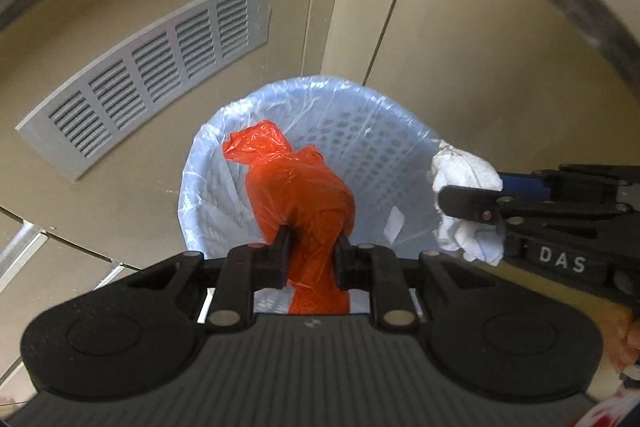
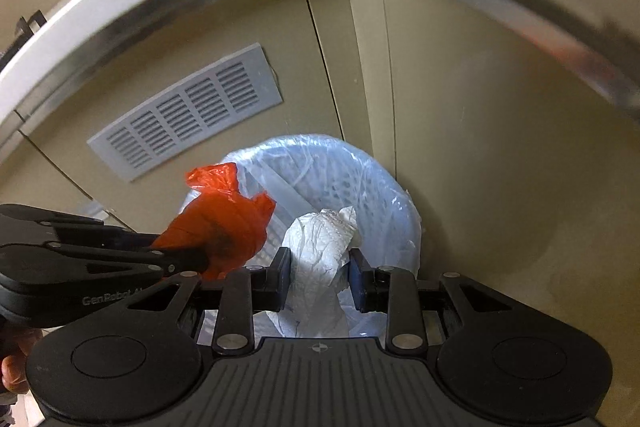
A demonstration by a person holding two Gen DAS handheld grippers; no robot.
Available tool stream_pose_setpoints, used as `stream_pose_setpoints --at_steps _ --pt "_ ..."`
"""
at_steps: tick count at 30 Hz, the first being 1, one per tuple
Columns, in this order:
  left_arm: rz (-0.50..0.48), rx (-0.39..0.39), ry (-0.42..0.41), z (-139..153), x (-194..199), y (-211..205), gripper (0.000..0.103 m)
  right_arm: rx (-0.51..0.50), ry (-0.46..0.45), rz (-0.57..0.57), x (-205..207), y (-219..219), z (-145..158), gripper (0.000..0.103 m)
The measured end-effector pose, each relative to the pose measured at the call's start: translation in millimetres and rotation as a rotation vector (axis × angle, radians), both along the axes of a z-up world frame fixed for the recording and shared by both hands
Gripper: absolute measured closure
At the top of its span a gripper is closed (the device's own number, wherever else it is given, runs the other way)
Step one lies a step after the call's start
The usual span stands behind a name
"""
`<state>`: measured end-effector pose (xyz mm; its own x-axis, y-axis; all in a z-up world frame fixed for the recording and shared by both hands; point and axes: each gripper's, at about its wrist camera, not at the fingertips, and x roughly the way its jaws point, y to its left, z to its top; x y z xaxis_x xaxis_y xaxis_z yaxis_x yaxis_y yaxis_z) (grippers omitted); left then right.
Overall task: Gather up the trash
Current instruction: 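Carry the red bag and white tissue down over the wastebasket with both tools, then open the left tool to drop the red bag while the right tool drops the tissue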
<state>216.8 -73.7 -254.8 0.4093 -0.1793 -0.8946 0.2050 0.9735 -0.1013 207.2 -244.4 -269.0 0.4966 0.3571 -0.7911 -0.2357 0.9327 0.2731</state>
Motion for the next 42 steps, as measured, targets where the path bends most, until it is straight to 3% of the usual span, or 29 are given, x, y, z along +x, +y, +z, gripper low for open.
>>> stream_pose_setpoints --at_steps 11,21,37,40,42 --pt "0.002 0.009 0.034 -32.0 15.5 -9.0 0.081 -0.007 0.026 -0.016 6.6 -8.8 -29.7 0.073" --pt "-0.011 -0.015 -0.01 -27.5 18.6 -4.1 0.051 -0.003 0.029 -0.039 4.8 -7.7 -30.7 0.073" --pt "0.051 -0.012 -0.026 -4.1 8.9 30.2 0.051 0.006 0.039 -0.02 5.3 14.7 -36.1 0.071" --pt "0.057 -0.015 -0.027 -2.9 7.3 34.0 0.051 0.01 0.029 -0.023 7.1 18.9 -37.9 0.056" --pt "0.063 -0.017 -0.027 -2.2 6.4 35.7 0.051 0.017 0.012 -0.031 6.9 19.5 -37.1 0.038"
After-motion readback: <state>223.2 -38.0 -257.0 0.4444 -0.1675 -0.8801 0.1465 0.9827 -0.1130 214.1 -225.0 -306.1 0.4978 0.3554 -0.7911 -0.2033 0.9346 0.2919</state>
